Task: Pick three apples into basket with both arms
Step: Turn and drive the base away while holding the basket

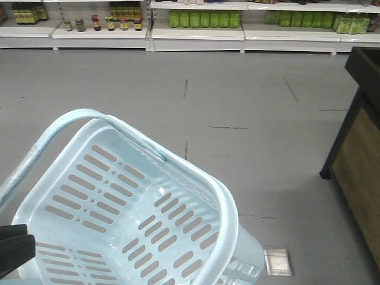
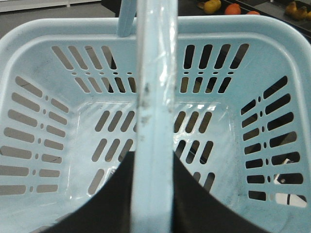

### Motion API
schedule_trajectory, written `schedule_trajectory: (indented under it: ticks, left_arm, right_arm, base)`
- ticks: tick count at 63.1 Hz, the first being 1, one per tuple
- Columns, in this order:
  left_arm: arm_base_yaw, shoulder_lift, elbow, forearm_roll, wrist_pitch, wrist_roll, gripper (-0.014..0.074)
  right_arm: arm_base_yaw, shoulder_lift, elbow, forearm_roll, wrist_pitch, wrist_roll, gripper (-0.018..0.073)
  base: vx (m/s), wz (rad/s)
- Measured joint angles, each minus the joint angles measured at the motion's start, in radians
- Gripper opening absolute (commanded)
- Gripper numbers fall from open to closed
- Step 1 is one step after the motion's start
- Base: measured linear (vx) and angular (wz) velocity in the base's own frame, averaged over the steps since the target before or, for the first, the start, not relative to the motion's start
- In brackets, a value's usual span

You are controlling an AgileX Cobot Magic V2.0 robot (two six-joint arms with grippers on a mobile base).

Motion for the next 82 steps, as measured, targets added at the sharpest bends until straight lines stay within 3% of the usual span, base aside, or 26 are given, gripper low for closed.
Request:
schedule_trajectory:
  ticks: [38,82]
  left_arm:
    - [0.0,0.0,0.0,0.0,0.0,0.0,-0.0006]
    - [0.0,0.0,0.0,0.0,0.0,0.0,-0.0006]
  right_arm:
    - [0.0,0.0,0.0,0.0,0.0,0.0,-0.0009]
    - [0.0,0.0,0.0,0.0,0.0,0.0,-0.0009]
  base:
    - [0.16,0.31]
    - [0.24,-0.07]
